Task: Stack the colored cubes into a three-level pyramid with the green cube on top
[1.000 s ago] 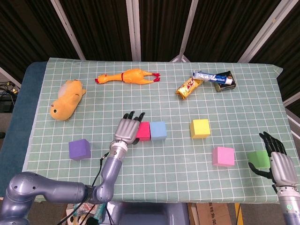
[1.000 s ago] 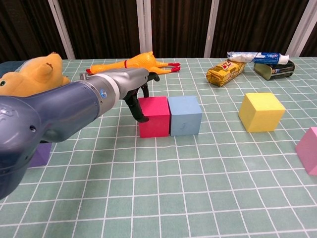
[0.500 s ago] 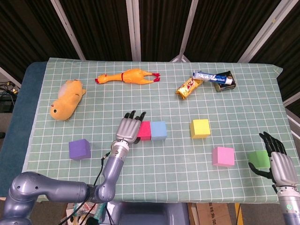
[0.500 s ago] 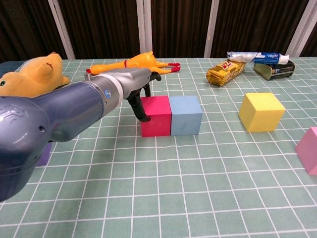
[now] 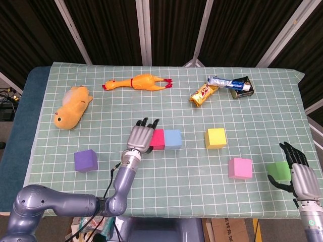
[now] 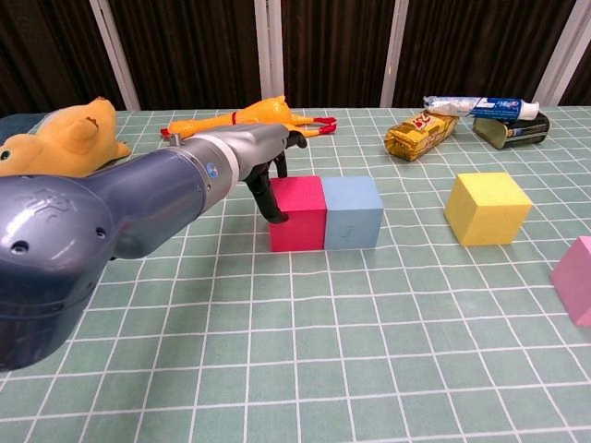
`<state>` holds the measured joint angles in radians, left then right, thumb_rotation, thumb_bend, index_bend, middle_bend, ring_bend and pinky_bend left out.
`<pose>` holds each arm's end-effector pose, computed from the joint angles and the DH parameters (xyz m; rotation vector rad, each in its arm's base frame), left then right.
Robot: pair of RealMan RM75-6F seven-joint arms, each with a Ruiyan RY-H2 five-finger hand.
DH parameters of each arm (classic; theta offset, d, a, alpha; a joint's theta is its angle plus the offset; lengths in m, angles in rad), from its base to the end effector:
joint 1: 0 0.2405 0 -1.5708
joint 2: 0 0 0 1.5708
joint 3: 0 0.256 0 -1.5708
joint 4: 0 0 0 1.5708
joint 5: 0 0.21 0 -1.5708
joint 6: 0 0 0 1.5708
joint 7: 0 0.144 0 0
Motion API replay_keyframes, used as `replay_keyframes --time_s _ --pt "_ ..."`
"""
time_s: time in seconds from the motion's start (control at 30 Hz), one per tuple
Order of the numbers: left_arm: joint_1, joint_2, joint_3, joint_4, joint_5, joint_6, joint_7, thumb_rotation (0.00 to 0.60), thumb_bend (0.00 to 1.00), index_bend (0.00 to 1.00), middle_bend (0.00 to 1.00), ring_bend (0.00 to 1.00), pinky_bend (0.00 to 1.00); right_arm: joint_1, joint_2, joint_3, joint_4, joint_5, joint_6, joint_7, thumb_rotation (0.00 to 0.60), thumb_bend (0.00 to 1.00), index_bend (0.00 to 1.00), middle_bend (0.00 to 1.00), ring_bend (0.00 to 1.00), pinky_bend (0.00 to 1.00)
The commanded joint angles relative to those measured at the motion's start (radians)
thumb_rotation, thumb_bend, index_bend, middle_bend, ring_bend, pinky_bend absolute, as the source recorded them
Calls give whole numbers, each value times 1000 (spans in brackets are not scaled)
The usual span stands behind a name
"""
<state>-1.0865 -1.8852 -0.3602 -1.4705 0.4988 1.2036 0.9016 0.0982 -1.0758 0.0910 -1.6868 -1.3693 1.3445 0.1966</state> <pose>-0.0159 0.3477 -0.0827 -1.7705 -0.9798 -0.7912 -0.3174 -0.1911 0.1593 1.2377 -1.1990 0.9739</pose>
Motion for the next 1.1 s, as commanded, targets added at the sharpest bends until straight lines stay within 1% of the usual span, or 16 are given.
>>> replay_keyframes --time_s 0.03,0.5,1.1 --pt "-2 -4 1 8 6 1 -1 600 370 24 312 72 143 0 1 0 0 1 0 1 600 282 0 0 0 0" --pt "-2 -5 -6 30 0 -14 -6 600 370 24 312 72 143 -2 2 0 -1 2 0 0 600 281 0 0 0 0" --pt "17 30 14 -22 13 -9 -8 600 370 25 312 72 143 -4 1 1 -4 5 2 -4 600 282 0 0 0 0"
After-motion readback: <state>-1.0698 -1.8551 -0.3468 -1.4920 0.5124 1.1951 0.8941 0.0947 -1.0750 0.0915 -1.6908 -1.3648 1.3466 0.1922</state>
